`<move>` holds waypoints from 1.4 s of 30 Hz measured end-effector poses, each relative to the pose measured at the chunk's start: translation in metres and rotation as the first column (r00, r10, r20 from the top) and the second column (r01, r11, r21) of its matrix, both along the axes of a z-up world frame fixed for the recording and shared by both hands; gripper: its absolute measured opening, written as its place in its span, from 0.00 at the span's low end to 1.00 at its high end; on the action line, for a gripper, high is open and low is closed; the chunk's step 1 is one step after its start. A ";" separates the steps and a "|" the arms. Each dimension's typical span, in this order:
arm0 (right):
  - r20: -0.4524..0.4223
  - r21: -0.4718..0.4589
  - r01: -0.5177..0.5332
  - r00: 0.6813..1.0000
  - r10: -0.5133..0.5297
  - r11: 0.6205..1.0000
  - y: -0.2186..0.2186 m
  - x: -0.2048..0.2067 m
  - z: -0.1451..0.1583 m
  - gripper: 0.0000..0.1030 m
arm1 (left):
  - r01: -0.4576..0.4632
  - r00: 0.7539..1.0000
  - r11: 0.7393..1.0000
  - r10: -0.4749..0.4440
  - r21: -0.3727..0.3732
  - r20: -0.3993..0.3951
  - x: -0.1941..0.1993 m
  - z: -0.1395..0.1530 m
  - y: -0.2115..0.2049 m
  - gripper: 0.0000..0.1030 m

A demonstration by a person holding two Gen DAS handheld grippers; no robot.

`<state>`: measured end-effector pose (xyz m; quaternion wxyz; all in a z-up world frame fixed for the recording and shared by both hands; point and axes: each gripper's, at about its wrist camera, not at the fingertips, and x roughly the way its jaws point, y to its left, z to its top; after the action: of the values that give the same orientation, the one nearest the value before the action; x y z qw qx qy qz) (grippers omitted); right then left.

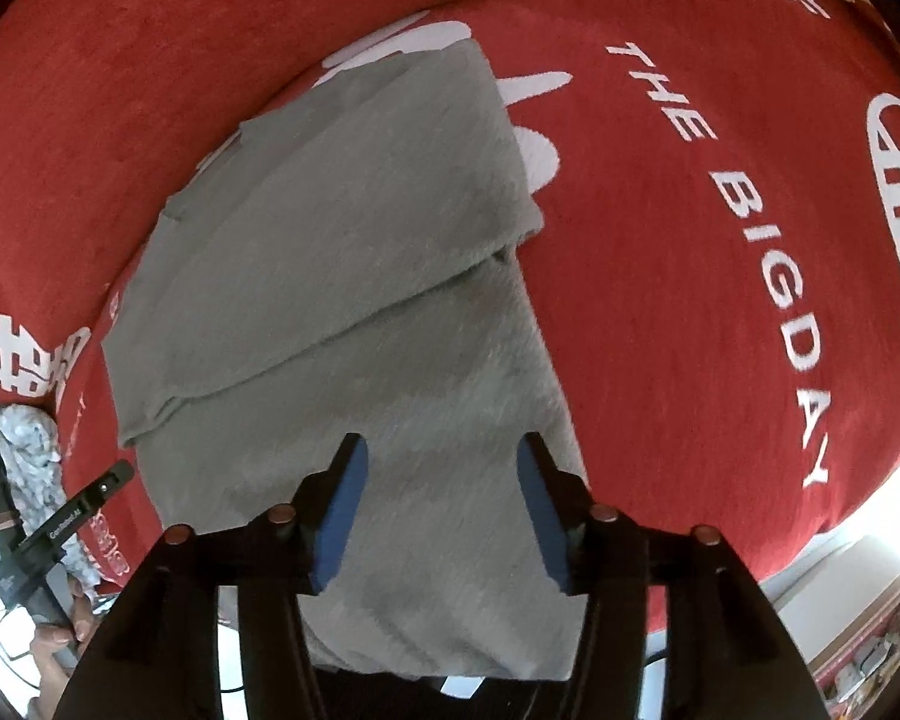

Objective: Fold small clothes

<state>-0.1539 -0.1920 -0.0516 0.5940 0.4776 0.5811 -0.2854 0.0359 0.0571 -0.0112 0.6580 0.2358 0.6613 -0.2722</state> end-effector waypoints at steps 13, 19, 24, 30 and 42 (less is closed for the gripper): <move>0.019 0.011 -0.018 1.000 0.018 1.000 0.015 -0.006 0.010 0.68 | 0.050 0.999 0.999 -0.049 -0.021 0.005 -0.025 0.012 -0.010 0.91; 0.043 0.022 -0.030 0.999 0.029 0.999 0.017 -0.010 0.009 0.79 | 0.065 0.998 0.998 -0.065 0.017 0.014 -0.033 0.006 -0.020 0.91; 0.094 -0.044 -0.079 0.992 0.083 0.996 0.017 -0.006 0.019 1.00 | 0.075 0.997 0.997 -0.076 0.035 0.018 -0.040 0.005 -0.029 0.92; 0.142 0.053 -0.120 0.984 0.111 0.991 0.011 -0.002 0.011 1.00 | 0.045 0.999 0.997 -0.046 0.061 0.015 -0.046 0.002 -0.034 0.92; 0.182 0.174 -0.098 0.981 0.065 0.980 -0.010 -0.016 -0.002 1.00 | -0.065 0.998 0.994 0.065 0.088 0.010 -0.062 0.006 -0.017 0.92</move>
<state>-0.1701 -0.2023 -0.0537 0.6080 0.5288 0.5693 -0.1632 -0.0264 0.0396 -0.0055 0.6578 0.2439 0.6777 -0.2205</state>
